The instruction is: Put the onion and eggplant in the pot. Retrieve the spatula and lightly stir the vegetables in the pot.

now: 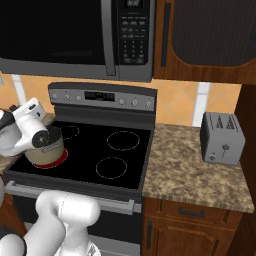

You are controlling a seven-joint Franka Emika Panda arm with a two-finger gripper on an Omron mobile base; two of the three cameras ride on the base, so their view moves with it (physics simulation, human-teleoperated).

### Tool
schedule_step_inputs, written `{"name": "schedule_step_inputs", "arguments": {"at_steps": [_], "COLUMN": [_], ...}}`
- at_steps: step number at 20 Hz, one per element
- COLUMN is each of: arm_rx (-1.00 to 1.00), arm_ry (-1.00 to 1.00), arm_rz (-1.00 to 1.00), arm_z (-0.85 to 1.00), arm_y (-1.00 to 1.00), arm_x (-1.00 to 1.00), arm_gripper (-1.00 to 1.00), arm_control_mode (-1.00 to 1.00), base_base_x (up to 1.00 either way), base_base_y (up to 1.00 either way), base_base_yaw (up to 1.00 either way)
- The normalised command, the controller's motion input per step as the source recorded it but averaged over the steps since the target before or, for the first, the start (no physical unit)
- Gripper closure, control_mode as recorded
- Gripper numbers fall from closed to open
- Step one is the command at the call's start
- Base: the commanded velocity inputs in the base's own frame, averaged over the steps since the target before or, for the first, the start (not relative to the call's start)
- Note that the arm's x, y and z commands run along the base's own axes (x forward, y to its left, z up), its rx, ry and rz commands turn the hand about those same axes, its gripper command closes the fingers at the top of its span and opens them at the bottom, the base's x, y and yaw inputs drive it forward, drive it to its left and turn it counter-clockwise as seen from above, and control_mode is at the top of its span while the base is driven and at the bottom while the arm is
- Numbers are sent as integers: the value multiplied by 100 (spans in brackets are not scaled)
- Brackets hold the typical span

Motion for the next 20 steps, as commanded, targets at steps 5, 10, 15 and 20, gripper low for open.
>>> {"name": "schedule_step_inputs", "arguments": {"at_steps": [5, 10, 15, 20], "arm_rx": [0, 0, 0, 0], "arm_ry": [10, 12, 17, 11], "arm_rz": [-22, -22, -21, -13], "arm_z": [-12, -14, -9, -35], "arm_y": [4, 2, 1, 3], "arm_x": [15, 12, 10, 53], "arm_gripper": [100, 100, 100, 100], "arm_control_mode": [-100, -100, -100, -100], "base_base_x": [0, 0, 0, 0], "base_base_y": [0, 0, 0, 0], "base_base_yaw": [0, 0, 0, 0]}}
